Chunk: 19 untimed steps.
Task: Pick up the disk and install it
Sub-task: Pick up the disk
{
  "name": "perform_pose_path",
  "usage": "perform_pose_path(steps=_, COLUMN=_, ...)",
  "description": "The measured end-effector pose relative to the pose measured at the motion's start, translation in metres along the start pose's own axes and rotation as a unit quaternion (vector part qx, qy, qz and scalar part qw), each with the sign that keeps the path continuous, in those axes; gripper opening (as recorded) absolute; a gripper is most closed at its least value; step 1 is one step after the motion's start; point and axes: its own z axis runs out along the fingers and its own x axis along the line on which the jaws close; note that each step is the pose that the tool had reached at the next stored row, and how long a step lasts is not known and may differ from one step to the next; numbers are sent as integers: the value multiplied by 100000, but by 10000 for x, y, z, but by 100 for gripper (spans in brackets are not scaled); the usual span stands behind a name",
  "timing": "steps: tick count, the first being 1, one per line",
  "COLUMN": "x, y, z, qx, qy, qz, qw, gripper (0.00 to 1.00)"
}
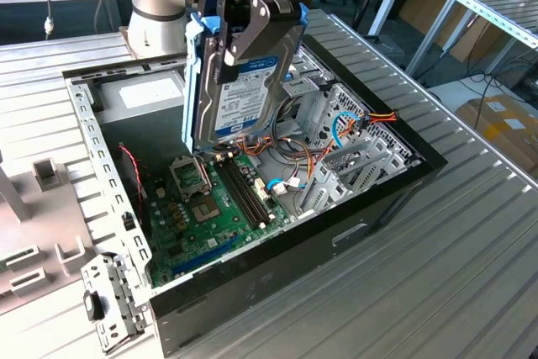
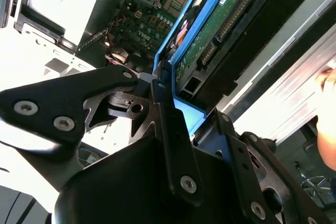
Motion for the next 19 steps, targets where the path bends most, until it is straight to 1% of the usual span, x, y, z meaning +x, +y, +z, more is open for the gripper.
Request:
perform_pose_path(steps=9, x=75, y=1, z=-2, qx=1, qy=-4, qz=0, qw=100000, gripper=37)
perform_pose_path(steps=11, x=108, y=1, z=-4, qx=3, qy=-2, qz=-3, qw=100000, gripper=37)
perform_pose_path(steps=19, x=196, y=3, z=-7, qx=1, qy=-4, qz=-2, qw=100000, gripper=37)
